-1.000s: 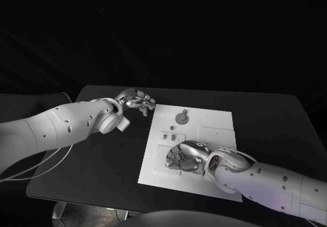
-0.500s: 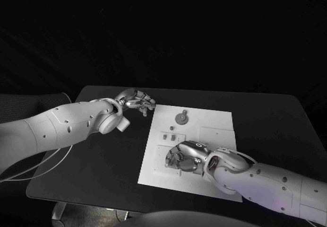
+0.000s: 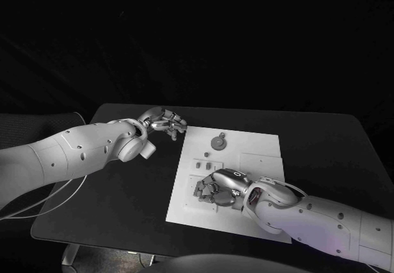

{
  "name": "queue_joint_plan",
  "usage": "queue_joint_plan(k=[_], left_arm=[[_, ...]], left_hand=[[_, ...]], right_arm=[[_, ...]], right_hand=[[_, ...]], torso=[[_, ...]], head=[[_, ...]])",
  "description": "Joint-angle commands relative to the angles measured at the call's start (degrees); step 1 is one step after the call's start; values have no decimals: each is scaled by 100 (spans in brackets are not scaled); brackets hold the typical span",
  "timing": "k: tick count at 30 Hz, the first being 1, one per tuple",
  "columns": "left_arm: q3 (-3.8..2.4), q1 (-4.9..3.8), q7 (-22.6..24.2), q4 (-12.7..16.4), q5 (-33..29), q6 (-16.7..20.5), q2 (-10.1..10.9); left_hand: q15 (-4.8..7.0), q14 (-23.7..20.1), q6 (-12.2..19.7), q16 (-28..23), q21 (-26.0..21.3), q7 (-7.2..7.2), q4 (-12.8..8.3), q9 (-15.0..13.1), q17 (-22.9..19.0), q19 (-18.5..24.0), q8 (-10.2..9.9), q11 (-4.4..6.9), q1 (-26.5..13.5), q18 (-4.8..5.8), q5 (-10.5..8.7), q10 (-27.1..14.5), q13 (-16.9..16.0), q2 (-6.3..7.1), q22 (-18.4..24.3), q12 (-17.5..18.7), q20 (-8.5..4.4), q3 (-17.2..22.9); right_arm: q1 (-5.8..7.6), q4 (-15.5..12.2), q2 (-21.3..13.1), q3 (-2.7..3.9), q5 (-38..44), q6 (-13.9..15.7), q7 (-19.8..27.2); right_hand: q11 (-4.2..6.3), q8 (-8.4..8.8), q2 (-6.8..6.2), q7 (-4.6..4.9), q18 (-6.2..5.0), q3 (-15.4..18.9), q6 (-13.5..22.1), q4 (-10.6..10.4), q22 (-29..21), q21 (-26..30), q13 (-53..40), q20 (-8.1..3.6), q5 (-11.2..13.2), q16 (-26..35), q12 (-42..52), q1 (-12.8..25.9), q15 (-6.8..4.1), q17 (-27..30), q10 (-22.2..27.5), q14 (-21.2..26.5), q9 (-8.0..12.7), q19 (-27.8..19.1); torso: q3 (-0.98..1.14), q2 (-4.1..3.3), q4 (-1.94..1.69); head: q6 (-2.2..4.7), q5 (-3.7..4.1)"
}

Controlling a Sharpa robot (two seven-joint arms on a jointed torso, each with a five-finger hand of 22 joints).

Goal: Assemble the parts on the task board

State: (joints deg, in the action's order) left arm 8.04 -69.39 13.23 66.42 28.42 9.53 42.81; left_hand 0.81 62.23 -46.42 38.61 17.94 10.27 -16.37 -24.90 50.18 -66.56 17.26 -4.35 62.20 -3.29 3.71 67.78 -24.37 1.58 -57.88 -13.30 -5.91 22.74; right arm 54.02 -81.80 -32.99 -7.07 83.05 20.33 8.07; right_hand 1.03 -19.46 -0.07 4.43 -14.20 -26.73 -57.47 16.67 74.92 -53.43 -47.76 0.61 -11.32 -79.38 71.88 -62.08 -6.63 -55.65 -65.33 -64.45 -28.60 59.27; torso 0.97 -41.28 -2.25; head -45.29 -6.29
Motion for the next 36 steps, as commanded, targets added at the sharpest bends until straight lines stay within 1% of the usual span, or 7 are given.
queue_joint_plan(k=[1,11,19,25,31,34,36], left_arm=[[-4,-5,41,17,-5,-50,-2],[-4,-5,38,16,-5,-54,7],[-3,-5,-72,26,59,-38,31],[4,-6,-496,114,527,-39,131],[20,-5,-1053,227,1182,-345,252],[24,-5,-1192,268,1431,-426,279],[27,-5,-1237,281,1442,-445,285]], left_hand=[[-18,7,-1,-39,-27,17,-5,9,6,-24,39,-14,62,-61,-17,41,-7,-1,-9,31,-33,-32],[-18,7,-1,-41,-29,17,-6,10,9,-24,40,-14,64,-61,-17,41,-9,0,-11,33,-33,-32],[-18,8,-2,-44,-30,18,-7,11,12,-24,41,-14,66,-61,-17,41,-10,2,-12,35,-33,-33],[-18,16,-22,-50,-30,17,4,10,22,-33,54,-12,37,-60,-21,55,-20,20,-20,34,-33,-52],[-2,59,-174,-69,-28,-20,23,-14,60,-68,141,15,-116,-66,-23,93,-73,106,-50,21,-46,-152],[5,73,-216,-77,-32,-36,35,-19,79,-80,165,26,-218,-69,-23,104,-97,150,-61,18,-53,-217],[9,79,-239,-82,-36,-45,42,-22,91,-86,177,32,-276,-70,-24,107,-111,172,-66,19,-57,-252]], right_arm=[[-4,-13,-2,4,69,27,5],[-4,-27,-15,21,69,81,-3],[-3,-81,-33,77,-9,157,-35],[5,-103,-52,108,-100,194,-59],[84,-135,-92,121,-134,202,-87],[119,-142,-102,123,-139,192,-103],[142,-146,-101,126,-162,169,-113]], right_hand=[[5,37,-9,88,-80,-39,-49,9,72,10,-8,22,14,-21,0,-67,-18,-10,39,38,5,-19],[2,48,-55,92,-80,-39,-39,9,72,7,-12,23,27,-22,0,-65,-17,-9,38,37,9,-18],[-18,97,-161,114,-80,-43,20,4,69,4,-17,22,26,-21,-4,-51,-5,-6,38,34,32,-13],[-67,191,-226,167,-80,-47,160,0,59,12,-22,24,29,-16,-14,-10,36,-1,54,35,75,-9],[-90,224,-250,190,-80,-47,208,-1,54,17,-26,27,31,-15,-17,17,58,1,65,36,89,-10],[-100,241,-264,201,-80,-48,235,0,52,21,-27,28,34,-12,-19,23,67,2,73,40,97,-13],[-104,247,-267,204,-80,-49,244,-1,51,22,-28,29,34,-12,-19,25,71,2,75,42,99,-15]], torso=[[0,0,2],[7,-1,3],[4,0,1],[6,3,-5],[1,0,7],[0,2,0],[0,0,-3]], head=[[8,-2],[9,-1],[19,3],[40,4],[60,21],[71,26],[83,26]])
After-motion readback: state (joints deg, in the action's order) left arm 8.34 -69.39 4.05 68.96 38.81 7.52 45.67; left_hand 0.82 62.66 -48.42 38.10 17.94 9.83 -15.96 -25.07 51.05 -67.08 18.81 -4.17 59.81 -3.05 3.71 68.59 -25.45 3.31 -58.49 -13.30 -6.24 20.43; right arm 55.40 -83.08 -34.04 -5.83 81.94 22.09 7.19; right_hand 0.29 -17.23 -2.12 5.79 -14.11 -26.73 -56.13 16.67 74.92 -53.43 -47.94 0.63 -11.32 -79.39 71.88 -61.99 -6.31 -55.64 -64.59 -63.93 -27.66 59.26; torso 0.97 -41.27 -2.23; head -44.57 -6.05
